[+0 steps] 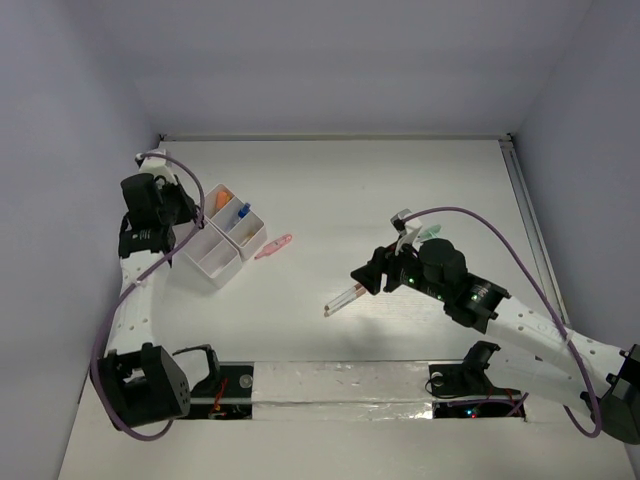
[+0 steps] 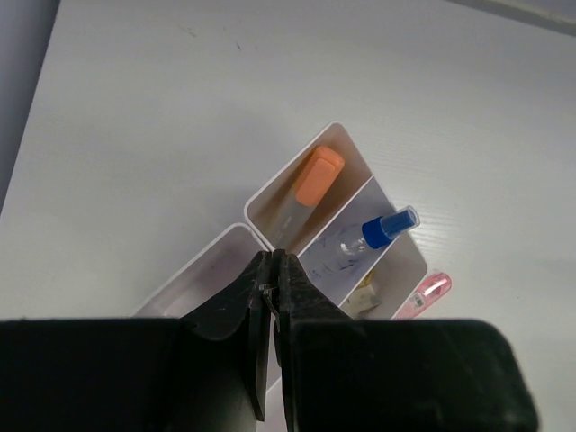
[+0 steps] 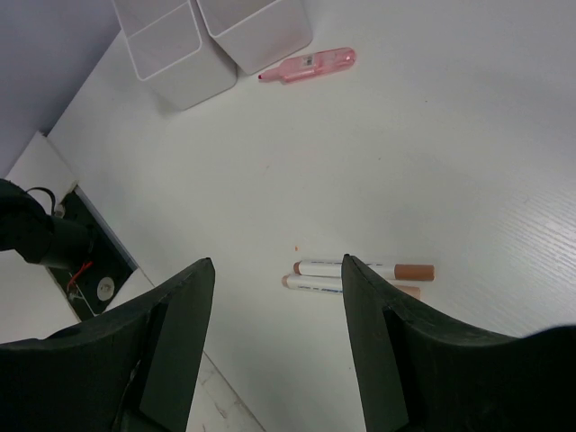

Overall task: Sort the stationery into containers
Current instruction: Place the scissors in the storage box.

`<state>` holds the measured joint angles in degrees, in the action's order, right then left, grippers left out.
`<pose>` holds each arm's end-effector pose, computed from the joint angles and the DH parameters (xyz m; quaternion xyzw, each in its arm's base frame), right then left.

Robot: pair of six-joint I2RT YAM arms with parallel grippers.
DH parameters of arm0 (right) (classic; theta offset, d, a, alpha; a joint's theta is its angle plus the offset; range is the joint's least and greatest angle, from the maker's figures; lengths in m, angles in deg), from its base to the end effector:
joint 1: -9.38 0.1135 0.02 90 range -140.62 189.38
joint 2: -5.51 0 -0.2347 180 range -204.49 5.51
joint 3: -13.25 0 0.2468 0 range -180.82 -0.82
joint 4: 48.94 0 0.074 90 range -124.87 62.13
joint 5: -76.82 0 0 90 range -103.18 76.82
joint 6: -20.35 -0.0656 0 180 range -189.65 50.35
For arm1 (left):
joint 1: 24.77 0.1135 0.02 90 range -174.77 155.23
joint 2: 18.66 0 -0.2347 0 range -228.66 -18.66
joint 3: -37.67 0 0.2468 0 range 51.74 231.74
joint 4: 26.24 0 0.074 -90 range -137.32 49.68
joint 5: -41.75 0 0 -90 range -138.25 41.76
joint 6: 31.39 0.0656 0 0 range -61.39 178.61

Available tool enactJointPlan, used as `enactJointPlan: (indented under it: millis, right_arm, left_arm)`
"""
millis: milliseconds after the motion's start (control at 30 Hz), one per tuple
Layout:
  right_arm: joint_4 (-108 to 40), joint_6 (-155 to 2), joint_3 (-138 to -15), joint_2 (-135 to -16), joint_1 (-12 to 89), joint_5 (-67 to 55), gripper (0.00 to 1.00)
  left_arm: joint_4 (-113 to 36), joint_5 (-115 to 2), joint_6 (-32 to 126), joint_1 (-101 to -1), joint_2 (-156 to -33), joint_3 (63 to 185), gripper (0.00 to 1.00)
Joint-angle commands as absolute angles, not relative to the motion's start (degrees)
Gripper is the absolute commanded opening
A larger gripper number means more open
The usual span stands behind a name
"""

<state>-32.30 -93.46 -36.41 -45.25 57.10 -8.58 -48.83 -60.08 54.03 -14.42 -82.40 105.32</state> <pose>0.1650 0.1893 0.2481 -0.1903 0.7846 0.3706 0.4591 0.2910 0.0395 0.2965 -0.0454 0.8091 -0.0544 0.5833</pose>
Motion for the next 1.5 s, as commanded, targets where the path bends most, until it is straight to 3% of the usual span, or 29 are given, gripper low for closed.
enactJointPlan:
  millis: [0, 500, 1300, 1433, 1467]
  right_arm:
    - [-34.26, -93.21, -35.89, -44.76, 57.63, -8.61, 0.64]
    - [-34.26, -93.12, -35.71, -44.24, 57.63, -8.7, 0.64]
    - [-34.34, -92.85, -35.54, -43.36, 57.63, -8.26, 0.64]
    - [-34.26, -92.77, -35.54, -43.27, 57.63, -8.35, 0.64]
    - [-34.26, -92.77, -35.54, -43.27, 57.63, -8.35, 0.64]
  left_arm:
    - [-48.39, -70.65, 57.81, -11.85, -85.18, 107.8, 0.0]
    - [-57.71, -65.74, 64.06, -9.03, -88.88, 113.34, 0.0]
    - [-57.54, -62.66, 64.76, -7.98, -93.1, 114.58, 0.0]
    - [-57.63, -62.13, 64.41, -7.98, -93.01, 114.58, 0.21]
    - [-57.54, -61.87, 64.32, -7.98, -92.93, 114.58, 0.32]
